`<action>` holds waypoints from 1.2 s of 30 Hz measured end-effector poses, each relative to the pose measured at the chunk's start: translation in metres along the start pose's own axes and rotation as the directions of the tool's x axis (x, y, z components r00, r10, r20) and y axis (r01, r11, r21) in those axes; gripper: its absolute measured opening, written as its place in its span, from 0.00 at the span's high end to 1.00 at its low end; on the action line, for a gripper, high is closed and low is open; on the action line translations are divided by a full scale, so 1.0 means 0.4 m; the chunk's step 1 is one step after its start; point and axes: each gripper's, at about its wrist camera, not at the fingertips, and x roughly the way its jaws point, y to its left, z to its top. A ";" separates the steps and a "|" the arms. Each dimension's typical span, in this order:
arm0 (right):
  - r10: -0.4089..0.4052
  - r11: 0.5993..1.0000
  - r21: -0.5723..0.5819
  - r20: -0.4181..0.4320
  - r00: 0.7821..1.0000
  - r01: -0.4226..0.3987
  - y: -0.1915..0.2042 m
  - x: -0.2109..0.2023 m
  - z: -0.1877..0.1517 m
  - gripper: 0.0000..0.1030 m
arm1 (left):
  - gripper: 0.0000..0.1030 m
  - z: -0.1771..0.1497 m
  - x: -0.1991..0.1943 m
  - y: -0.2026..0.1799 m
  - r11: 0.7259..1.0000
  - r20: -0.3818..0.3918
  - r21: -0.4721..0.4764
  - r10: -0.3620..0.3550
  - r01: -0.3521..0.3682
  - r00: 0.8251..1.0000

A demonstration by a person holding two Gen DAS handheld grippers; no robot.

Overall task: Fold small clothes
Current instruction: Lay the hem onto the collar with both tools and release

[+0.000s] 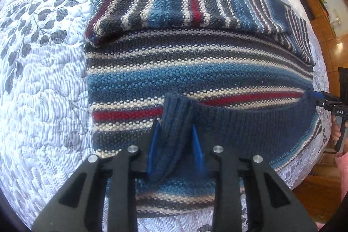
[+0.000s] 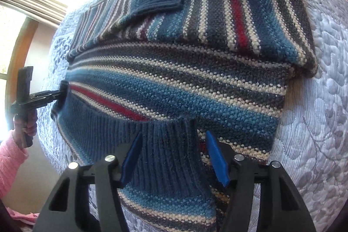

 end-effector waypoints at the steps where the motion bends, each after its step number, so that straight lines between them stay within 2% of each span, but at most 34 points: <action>1: -0.004 1.000 -0.006 -0.003 1.000 0.004 0.003 0.003 -0.001 0.53 | 0.66 0.000 0.002 0.001 1.000 -0.002 0.003 0.002 -0.002 1.000; 4: -0.004 1.000 -0.024 -0.001 1.000 0.004 0.005 0.004 -0.006 0.73 | 0.64 0.005 0.011 0.000 1.000 -0.008 -0.002 0.002 -0.002 1.000; 5: -0.002 0.999 -0.032 -0.002 1.000 0.002 0.007 0.005 -0.007 0.85 | 0.65 0.004 0.010 0.004 1.000 -0.008 -0.006 -0.002 0.002 1.000; 6: 0.000 0.999 -0.038 -0.002 1.000 0.000 0.008 0.003 -0.009 0.88 | 0.67 0.003 0.011 0.005 1.000 -0.009 -0.007 -0.005 0.005 1.000; 8: -0.001 0.999 -0.046 0.013 1.000 0.002 0.017 0.001 -0.012 0.89 | 0.82 -0.002 0.007 0.000 1.000 -0.004 0.002 -0.011 0.011 1.000; 11: 0.011 0.999 -0.046 0.029 1.000 -0.009 0.016 -0.016 -0.021 0.90 | 0.89 -0.007 -0.001 -0.030 0.999 0.016 0.030 0.027 -0.027 1.000; 18: 0.036 0.999 -0.007 0.054 0.998 -0.036 0.004 -0.049 -0.043 0.90 | 0.91 -0.032 -0.055 -0.023 1.000 0.067 0.005 0.010 -0.011 0.998; 23: 0.093 0.995 0.006 0.125 0.988 -0.095 0.001 -0.132 -0.010 0.90 | 0.92 -0.010 -0.131 -0.028 1.000 0.133 -0.004 -0.004 0.005 0.991; 27: 0.111 0.994 -0.012 0.215 0.970 -0.111 0.012 -0.222 0.055 0.91 | 0.92 0.054 -0.221 -0.031 1.000 0.240 -0.017 -0.009 0.014 0.971; 30: 0.115 0.993 -0.016 0.270 0.956 -0.115 0.010 -0.273 0.127 0.91 | 0.92 0.133 -0.265 -0.053 1.000 0.307 -0.019 0.008 -0.002 0.952; 36: 0.051 0.999 -0.007 0.327 0.944 -0.051 0.003 -0.283 0.329 0.91 | 0.92 0.312 -0.269 -0.057 0.998 0.369 -0.046 0.060 -0.046 0.928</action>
